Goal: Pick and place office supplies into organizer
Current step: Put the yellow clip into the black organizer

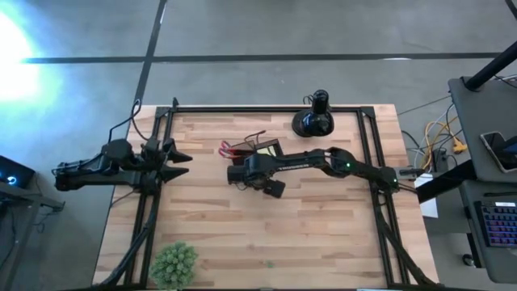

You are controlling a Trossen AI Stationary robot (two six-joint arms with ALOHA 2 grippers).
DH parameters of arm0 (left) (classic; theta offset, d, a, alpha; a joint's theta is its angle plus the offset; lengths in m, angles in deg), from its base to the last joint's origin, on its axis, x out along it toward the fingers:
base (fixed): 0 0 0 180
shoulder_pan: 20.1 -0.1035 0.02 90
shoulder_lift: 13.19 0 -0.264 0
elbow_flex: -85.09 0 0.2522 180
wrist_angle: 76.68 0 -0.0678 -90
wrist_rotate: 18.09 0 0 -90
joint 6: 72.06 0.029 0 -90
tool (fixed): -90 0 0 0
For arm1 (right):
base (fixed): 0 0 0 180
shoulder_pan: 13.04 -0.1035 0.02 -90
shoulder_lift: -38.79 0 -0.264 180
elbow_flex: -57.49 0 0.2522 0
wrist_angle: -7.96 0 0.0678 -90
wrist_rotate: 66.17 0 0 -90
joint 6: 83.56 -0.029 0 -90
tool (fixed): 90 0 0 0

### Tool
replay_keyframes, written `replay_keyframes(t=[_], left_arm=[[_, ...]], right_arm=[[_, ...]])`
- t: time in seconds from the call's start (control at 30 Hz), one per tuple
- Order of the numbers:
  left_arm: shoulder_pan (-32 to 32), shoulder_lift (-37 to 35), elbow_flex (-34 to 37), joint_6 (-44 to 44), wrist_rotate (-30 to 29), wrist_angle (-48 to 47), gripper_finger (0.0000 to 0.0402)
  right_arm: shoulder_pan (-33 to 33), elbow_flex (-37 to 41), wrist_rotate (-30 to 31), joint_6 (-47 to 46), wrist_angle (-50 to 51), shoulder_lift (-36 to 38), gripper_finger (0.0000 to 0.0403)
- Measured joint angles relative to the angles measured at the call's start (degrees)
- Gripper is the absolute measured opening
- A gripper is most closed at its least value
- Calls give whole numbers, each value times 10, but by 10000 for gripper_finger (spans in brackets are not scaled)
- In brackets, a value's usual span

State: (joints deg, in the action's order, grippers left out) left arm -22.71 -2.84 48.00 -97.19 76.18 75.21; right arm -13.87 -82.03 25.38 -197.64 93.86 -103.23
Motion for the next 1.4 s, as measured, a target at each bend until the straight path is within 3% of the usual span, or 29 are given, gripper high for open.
replay_keyframes(t=[0.37, 0.83, 1.17, 1.27, 1.4], left_arm=[[0, 0, 0, 0, 0, -2, 228], [0, 0, 0, 0, 0, -2, 228], [0, 0, 0, 0, 0, -3, 228], [0, 0, 0, 0, 1, -4, 228], [0, -4, 0, 0, 1, -23, 228]], right_arm=[[9, 14, 16, -34, -29, 0, 180], [-1, 21, -5, -93, -78, 1, 115], [-7, 26, -4, -111, -81, 1, 113], [0, 26, 0, -85, -80, 1, 112], [7, 18, -15, 24, -72, 1, 114]])
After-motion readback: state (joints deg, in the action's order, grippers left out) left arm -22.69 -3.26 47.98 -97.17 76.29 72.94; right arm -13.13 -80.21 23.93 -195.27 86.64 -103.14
